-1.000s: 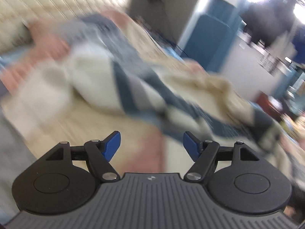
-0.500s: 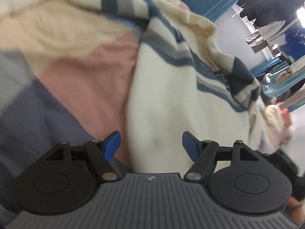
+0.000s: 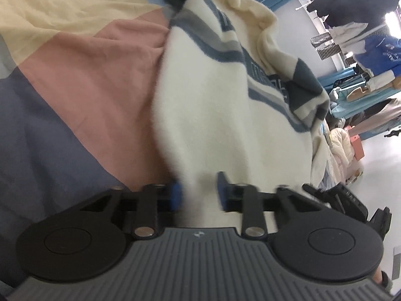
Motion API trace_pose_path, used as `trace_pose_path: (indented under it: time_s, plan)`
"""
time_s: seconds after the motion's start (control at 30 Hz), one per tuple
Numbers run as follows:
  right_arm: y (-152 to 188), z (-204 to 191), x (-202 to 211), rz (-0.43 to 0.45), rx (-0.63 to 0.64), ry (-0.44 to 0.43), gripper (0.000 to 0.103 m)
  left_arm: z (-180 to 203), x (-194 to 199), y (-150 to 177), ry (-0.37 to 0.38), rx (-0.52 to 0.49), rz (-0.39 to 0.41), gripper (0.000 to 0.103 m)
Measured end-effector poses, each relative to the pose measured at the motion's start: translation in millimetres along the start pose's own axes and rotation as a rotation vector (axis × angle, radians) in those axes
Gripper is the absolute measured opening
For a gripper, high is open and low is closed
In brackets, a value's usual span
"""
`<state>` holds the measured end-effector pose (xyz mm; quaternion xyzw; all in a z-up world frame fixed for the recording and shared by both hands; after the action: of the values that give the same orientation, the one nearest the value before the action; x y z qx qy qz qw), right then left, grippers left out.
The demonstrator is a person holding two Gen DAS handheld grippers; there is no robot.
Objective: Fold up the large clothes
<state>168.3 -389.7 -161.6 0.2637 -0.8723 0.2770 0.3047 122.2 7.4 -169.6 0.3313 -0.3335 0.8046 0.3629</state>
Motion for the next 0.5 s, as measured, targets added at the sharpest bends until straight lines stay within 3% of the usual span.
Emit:
trace_pose_path:
  time_s: [0.1, 0.17, 0.3, 0.5]
  plan:
    - [5, -5, 1, -0.028, 0.017, 0.000, 0.051, -1, 9, -3, 0.029, 0.015, 0.031, 0.009]
    - [7, -11, 5, -0.035, 0.049, 0.015, 0.015, 0, 23, -6, 0.055, 0.015, 0.071, 0.008]
    - [8, -31, 30, 0.002, 0.127, -0.005, 0.010, 4, 58, -10, 0.060, -0.029, 0.158, 0.007]
    - [12, -48, 65, 0.043, 0.232, 0.021, 0.009, -2, 95, -9, -0.039, -0.087, 0.234, 0.006]
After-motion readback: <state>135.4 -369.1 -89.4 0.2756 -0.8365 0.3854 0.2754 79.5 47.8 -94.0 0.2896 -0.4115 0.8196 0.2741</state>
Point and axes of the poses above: each gripper's, at about its wrist camera, not at the fingertips, and x roughly against the way its jaws point, z to its right, y to its underside, the point moved 5 cm from there along -x, roughly the way its jaws point, and after that the axes turned 9 degrees about -y, right-handed, at the moved point
